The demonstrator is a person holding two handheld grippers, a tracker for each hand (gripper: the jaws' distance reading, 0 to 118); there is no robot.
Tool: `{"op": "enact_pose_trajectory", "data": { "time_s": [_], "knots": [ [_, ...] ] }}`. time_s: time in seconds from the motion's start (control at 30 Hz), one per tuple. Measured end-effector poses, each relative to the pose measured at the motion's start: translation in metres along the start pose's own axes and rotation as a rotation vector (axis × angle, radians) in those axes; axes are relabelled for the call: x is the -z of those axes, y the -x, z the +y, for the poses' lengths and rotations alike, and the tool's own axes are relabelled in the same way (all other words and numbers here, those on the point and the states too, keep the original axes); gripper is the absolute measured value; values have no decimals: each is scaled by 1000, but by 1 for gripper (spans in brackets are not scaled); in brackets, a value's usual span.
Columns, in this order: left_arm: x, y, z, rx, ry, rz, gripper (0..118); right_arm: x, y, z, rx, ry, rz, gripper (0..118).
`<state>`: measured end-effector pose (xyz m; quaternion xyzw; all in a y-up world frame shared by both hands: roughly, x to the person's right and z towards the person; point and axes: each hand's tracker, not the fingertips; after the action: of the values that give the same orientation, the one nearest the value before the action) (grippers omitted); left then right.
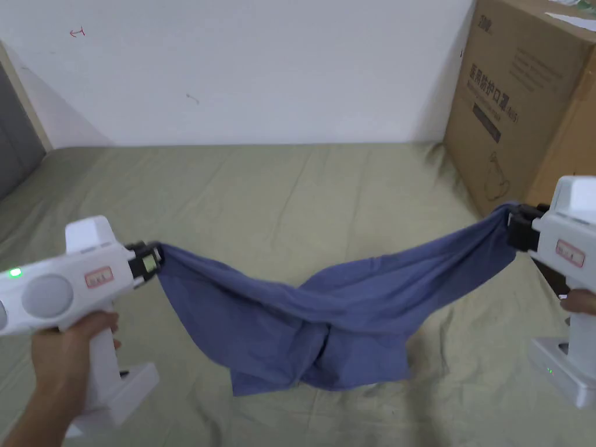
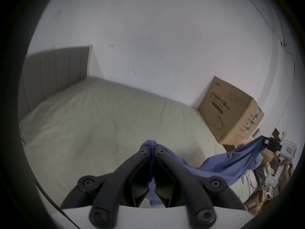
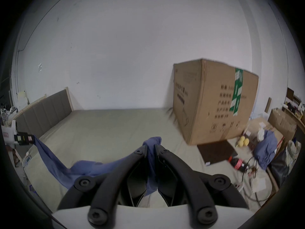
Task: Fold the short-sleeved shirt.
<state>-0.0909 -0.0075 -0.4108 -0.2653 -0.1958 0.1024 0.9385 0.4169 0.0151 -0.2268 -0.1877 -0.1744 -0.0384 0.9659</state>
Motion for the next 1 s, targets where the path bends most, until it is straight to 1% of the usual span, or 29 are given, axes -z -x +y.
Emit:
{"op": "enact_pose_trajectory", "data": {
  "time_s": [0.3, 0.47, 0.57, 0.67, 0.73, 0.8, 0.93, 1.0],
  "knots": [
    [15, -15, 140, 10, -151, 42, 1, 41, -2, 107, -27, -107, -20, 6],
    [35, -30, 197, 79, -222, 83, 1, 61, -1, 148, -36, -155, -31, 6],
    [52, -35, 220, 125, -244, 119, 1, 76, -1, 161, -13, -170, -25, 6],
    [70, -39, 233, 150, -248, 138, 1, 96, 0, 166, -1, -173, -14, 6],
    [83, -41, 235, 196, -242, 183, 1, 108, 2, 162, 26, -168, -1, 6],
    [97, -40, 232, 215, -236, 195, 1, 121, 3, 156, 44, -161, 8, 6],
    [127, -26, 213, 203, -195, 204, 1, 148, 9, 127, 51, -137, 3, 6],
    [141, -18, 196, 214, -164, 226, 1, 156, 16, 107, 39, -111, -8, 6]
  ]
}}
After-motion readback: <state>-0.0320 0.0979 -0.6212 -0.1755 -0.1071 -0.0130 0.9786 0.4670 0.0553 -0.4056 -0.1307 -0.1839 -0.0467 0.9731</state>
